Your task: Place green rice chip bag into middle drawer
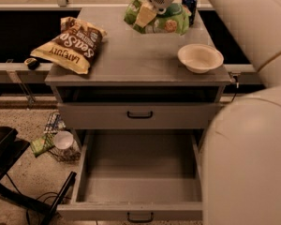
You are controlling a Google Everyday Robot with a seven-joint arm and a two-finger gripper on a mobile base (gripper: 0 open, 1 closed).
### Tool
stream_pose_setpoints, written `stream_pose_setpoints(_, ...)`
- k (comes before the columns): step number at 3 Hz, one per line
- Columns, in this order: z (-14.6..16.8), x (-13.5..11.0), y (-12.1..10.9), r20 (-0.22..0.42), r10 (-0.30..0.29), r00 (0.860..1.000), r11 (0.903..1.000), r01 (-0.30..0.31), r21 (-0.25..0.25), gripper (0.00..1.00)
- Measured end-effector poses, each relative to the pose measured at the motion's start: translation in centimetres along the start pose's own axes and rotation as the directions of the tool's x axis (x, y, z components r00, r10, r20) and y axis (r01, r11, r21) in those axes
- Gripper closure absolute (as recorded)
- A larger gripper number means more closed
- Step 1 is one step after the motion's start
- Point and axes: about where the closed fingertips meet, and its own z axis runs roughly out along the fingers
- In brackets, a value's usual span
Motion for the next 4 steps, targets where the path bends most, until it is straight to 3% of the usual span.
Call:
stream_pose_setpoints(1, -7.5, 0.1, 2.1, -0.02, 0.036, 0.999, 0.9967, -0.035, 0.073, 1.0)
stream_pose_setpoints(2, -15.4, 0.7, 6.0, -0.021, 0.099, 0.995, 0.9864, -0.096, 0.134, 1.0)
stream_pose_setpoints(3, -22.0, 2.8, 11.3, -0.014, 0.179, 0.984, 0.9694, -0.174, 0.173, 1.0)
stream_pose_setpoints(4, -25.5, 6.0, 16.3, 0.005, 0.261, 0.965, 0.9472, -0.258, 0.191, 1.0)
